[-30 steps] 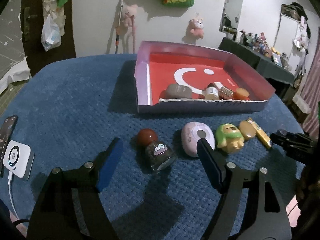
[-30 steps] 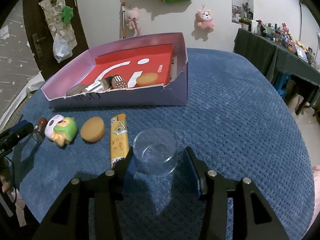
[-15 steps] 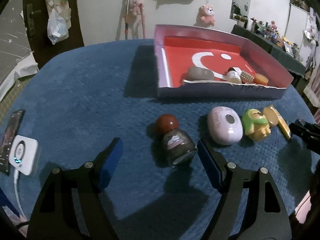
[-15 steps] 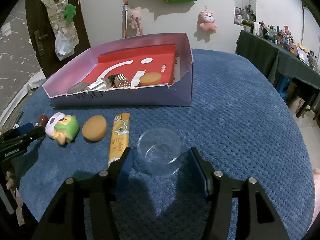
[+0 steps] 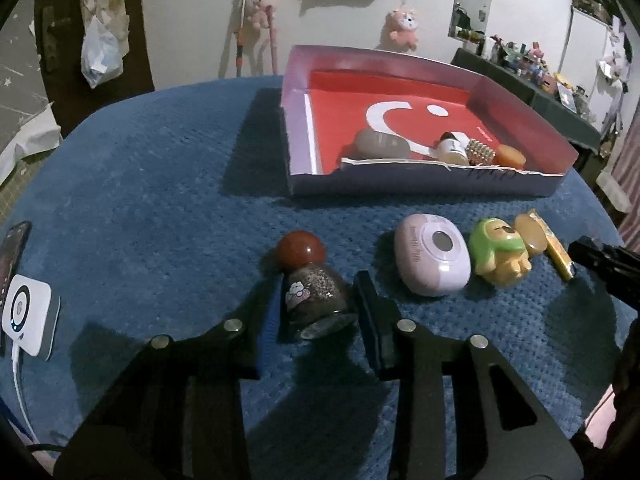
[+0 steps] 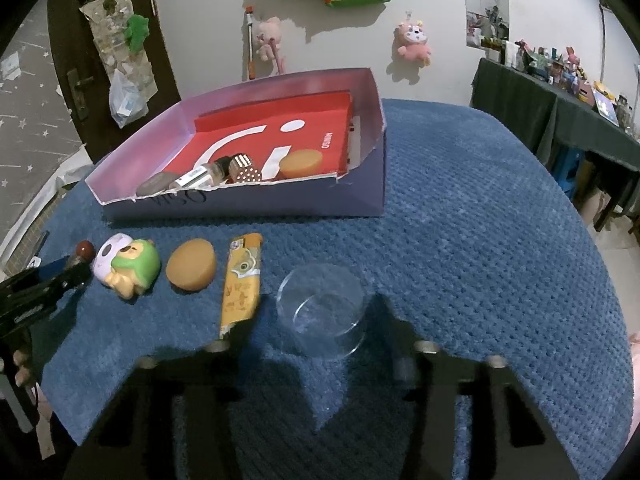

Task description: Organize rigid objects

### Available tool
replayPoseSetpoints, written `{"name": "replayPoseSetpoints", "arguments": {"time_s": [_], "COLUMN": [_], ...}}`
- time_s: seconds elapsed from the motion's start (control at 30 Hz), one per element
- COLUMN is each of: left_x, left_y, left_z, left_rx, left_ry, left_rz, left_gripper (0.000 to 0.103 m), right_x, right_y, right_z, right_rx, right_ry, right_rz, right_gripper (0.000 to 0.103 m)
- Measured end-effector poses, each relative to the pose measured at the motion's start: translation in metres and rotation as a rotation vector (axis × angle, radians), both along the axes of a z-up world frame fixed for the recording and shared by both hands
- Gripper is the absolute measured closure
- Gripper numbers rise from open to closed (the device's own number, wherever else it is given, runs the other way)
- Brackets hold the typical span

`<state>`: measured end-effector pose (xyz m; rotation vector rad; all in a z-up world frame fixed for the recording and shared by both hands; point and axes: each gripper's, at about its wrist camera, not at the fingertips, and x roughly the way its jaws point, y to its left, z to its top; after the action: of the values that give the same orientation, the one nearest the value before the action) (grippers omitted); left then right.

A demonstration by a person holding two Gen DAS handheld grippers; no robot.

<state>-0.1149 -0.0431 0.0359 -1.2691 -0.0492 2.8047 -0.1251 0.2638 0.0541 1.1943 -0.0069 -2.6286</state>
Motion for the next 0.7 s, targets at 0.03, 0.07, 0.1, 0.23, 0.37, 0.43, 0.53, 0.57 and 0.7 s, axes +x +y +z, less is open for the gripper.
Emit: {"name": "replayPoseSetpoints", "arguments": {"time_s": [0.03,0.07,0.1,0.23,0.37,0.43,0.53,0.57,0.7], "left_x": [0.001,0.002,0.003,0.005,0.008,0.008,0.009,0.01,0.013], "left_y": [0.001,0.0,0.001,0.001,0.005,0.005,0.003,0.003,0.001], "left_z": [0.001,0.003,0.005,0.012,0.017,0.017,0.016,0.016,0.015], "left_rx": [0.003,0.006,0.007,0.018,0.028,0.026,0.031,0.031,0.028], "left_ry": [0.002,0.009,0.017,0.035,0.046,0.046,0.044,0.043,0.044], "left_rz": [-0.003,-0.002,-0.005,-0.018,-0.038,-0.044,-0.045,-0.046,-0.05], "left_gripper": [0.07,0.07,0.07,0.071,0.071,0.071,0.071,0.071,0.071], "right_x": [0.001,0.002,0.003,0.008,0.009,0.009,0.009,0.009,0.011], "right_y": [0.001,0.001,0.001,0.003,0.002,0.001,-0.001,-0.001,-0.003], "right_z": [0.0,0.001,0.002,0.011,0.015,0.015,0.017,0.019,0.02], "right_rx": [0.001,-0.002,-0.006,-0.015,-0.01,-0.01,-0.011,-0.013,-0.011], "right_ry": [0.005,0.01,0.013,0.039,0.049,0.046,0.049,0.052,0.055], "right_rz": [0.0,0.005,0.009,0.01,0.011,0.016,0.02,0.021,0.021], "right_gripper": [0.061,0.061,0.061,0.061,0.061,0.061,0.061,0.061,0.061]}}
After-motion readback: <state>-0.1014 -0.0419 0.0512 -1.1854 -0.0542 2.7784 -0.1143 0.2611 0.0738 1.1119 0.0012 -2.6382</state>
